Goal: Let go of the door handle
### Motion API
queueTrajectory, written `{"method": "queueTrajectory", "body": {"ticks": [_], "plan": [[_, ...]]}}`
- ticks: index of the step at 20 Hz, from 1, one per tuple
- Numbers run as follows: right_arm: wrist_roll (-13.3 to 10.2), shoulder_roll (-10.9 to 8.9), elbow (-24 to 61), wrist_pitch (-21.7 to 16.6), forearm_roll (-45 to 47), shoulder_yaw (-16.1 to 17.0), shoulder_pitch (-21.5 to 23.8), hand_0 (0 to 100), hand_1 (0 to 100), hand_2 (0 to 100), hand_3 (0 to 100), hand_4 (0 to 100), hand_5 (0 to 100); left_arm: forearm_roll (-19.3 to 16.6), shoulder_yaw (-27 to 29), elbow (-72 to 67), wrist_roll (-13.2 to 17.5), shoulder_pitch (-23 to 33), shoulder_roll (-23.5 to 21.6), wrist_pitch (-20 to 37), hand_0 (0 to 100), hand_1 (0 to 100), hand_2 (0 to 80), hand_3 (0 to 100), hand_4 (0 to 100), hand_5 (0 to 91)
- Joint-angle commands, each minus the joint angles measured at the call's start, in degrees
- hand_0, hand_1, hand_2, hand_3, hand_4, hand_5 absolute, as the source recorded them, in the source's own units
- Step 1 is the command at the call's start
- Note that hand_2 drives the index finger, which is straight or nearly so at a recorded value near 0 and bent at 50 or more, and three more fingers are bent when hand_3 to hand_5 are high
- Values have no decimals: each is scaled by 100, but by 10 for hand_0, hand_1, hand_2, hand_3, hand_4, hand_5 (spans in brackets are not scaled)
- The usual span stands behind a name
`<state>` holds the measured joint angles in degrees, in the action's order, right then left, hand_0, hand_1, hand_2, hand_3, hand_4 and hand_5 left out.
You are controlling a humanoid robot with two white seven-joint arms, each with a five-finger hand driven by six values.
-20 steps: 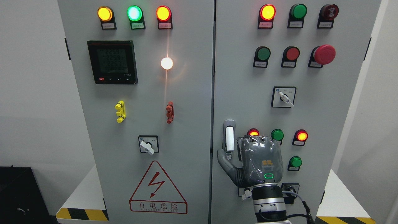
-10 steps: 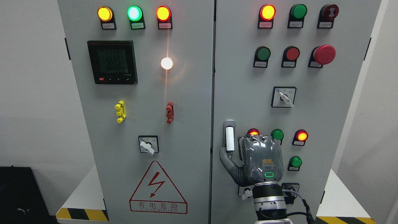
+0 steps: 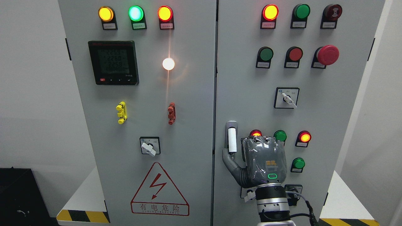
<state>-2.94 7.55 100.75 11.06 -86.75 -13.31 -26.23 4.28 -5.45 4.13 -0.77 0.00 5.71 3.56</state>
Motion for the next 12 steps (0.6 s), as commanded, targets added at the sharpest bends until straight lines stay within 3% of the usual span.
{"method": "queueTrajectory", "body": {"ticks": [1, 12], "plan": [[-14, 0, -20, 1, 0, 13, 4, 482, 330, 960, 1000, 1000, 1000, -6, 0, 1, -2, 97, 0, 5, 120, 556, 0, 0, 0, 0], [-32, 0, 15, 27, -9, 4, 21, 537, 325, 961, 1000, 1000, 1000, 3, 0, 1, -2, 97, 0, 5, 120, 556, 0, 0, 0, 0]]}}
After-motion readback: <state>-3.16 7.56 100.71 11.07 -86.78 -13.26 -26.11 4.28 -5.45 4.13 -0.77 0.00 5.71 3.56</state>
